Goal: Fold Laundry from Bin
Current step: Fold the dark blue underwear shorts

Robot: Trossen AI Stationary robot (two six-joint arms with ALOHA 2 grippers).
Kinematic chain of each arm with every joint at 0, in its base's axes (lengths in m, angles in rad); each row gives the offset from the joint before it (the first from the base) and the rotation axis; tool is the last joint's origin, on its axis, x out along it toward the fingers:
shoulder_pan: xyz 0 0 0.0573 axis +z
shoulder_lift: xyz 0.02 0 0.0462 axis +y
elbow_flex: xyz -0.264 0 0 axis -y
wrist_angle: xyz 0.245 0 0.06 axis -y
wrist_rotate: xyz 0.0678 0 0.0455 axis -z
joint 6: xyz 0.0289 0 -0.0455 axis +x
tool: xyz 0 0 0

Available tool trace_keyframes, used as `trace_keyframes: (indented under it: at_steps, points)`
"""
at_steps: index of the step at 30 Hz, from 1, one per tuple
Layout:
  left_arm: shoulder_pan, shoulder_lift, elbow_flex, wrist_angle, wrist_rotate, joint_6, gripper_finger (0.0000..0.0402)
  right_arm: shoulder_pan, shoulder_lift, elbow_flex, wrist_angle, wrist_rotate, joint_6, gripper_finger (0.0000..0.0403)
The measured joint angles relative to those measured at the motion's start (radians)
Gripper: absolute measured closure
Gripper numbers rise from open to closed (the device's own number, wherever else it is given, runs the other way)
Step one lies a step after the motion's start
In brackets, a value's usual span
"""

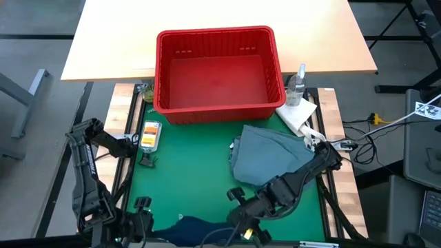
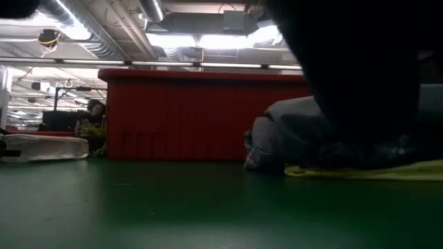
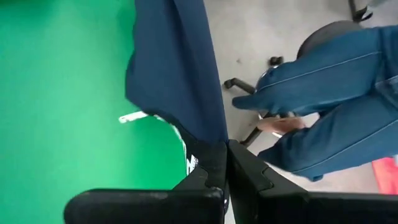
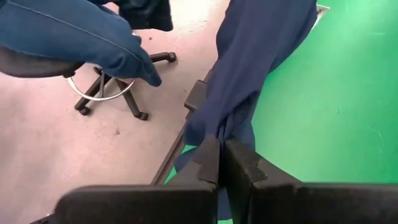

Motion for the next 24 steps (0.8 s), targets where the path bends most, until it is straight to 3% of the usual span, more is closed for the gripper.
trace_keyframes:
  at_steps: [8, 12, 19, 24]
  points:
    - [0.001, 0.000, -0.003, 0.050, -0.020, 0.003, 0.0401, 0.015, 0.013, -0.002, -0.003, 0.077, 0.006, 0.0393]
    - [0.008, 0.000, -0.003, 0.035, -0.085, 0.003, 0.0401, -0.007, 0.013, -0.001, -0.003, 0.092, 0.001, 0.0393]
    - [0.043, 0.000, -0.004, -0.049, -0.128, -0.027, 0.0401, -0.058, 0.012, -0.001, -0.031, 0.101, -0.066, 0.0393]
    - [0.095, 0.000, -0.005, -0.140, -0.164, -0.029, 0.0402, -0.101, 0.012, -0.001, -0.092, 0.165, -0.103, 0.0393]
